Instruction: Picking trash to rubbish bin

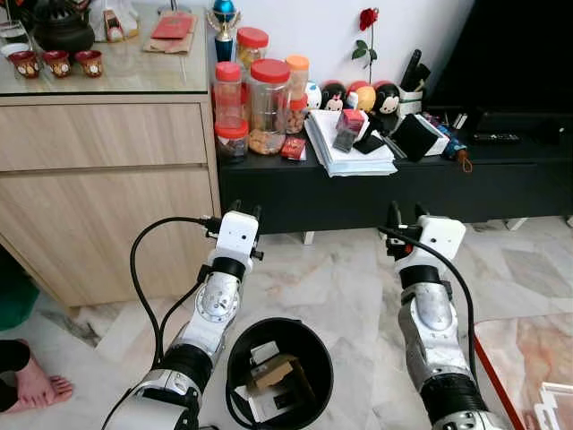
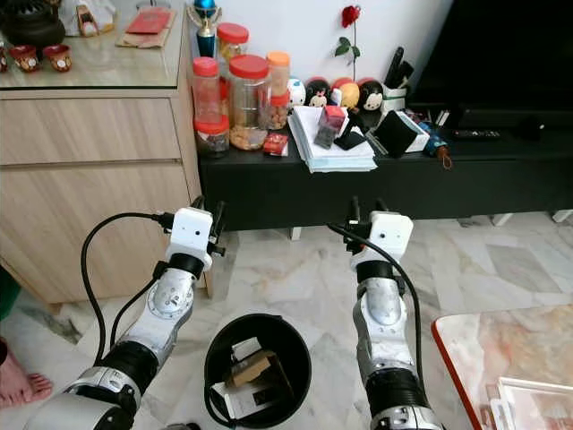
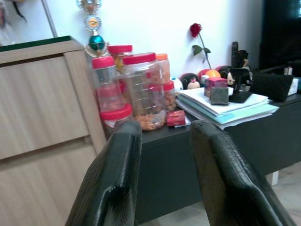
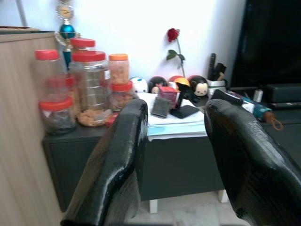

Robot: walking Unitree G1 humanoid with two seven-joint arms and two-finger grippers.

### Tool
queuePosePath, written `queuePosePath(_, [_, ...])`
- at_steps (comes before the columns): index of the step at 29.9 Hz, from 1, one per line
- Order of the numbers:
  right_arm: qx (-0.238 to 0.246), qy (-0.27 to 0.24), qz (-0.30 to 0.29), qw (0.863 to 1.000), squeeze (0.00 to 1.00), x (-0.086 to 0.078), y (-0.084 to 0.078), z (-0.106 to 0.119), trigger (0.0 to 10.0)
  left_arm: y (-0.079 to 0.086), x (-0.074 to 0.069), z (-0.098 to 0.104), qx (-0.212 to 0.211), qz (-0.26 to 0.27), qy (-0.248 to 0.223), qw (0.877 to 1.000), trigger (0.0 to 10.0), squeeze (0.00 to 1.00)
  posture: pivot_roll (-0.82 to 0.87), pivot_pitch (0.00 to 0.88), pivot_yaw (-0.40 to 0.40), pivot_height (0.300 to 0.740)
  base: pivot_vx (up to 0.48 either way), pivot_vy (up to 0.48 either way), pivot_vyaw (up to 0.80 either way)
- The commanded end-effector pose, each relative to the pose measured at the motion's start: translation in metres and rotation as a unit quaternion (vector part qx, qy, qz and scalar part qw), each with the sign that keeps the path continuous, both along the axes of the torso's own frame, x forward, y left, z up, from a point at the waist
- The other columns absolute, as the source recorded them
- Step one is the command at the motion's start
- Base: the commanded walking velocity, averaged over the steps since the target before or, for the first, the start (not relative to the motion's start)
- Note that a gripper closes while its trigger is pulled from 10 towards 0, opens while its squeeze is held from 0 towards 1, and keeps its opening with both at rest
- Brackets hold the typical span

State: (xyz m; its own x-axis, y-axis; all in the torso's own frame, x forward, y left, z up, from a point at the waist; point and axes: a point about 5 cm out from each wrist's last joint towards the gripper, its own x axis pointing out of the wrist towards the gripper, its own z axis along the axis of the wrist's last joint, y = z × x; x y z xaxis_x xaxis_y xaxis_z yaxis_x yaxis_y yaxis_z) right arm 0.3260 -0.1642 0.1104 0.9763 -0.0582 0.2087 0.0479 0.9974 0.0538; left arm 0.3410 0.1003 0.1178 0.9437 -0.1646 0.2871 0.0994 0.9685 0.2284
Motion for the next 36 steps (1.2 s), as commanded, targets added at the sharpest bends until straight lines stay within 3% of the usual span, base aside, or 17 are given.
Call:
queuePosePath(1, [-0.003,-0.008,0.003,1.000,0.00,0.0003,0.0005,0.0022,10.0,-0.0032,-0.0016,0.0022,-0.009,-0.005,-0.007,1.000,10.0,0.00,0.14,0.021,-0.095,0.740,0.000,0.000,0.00])
queuePosePath(15, [-0.003,-0.009,0.009,1.000,0.00,0.0008,0.0016,0.0030,10.0,-0.0085,-0.0036,0.0032,-0.017,-0.009,-0.010,1.000,10.0,0.00,0.14,0.046,-0.098,0.740,0.000,0.000,0.00])
queuePosePath(36, [-0.002,-0.006,0.015,1.000,0.00,0.0001,0.0032,0.0016,10.0,-0.0116,-0.0044,0.0047,-0.022,-0.014,-0.013,1.000,10.0,0.00,0.14,0.063,-0.101,0.740,-0.242,0.000,0.00])
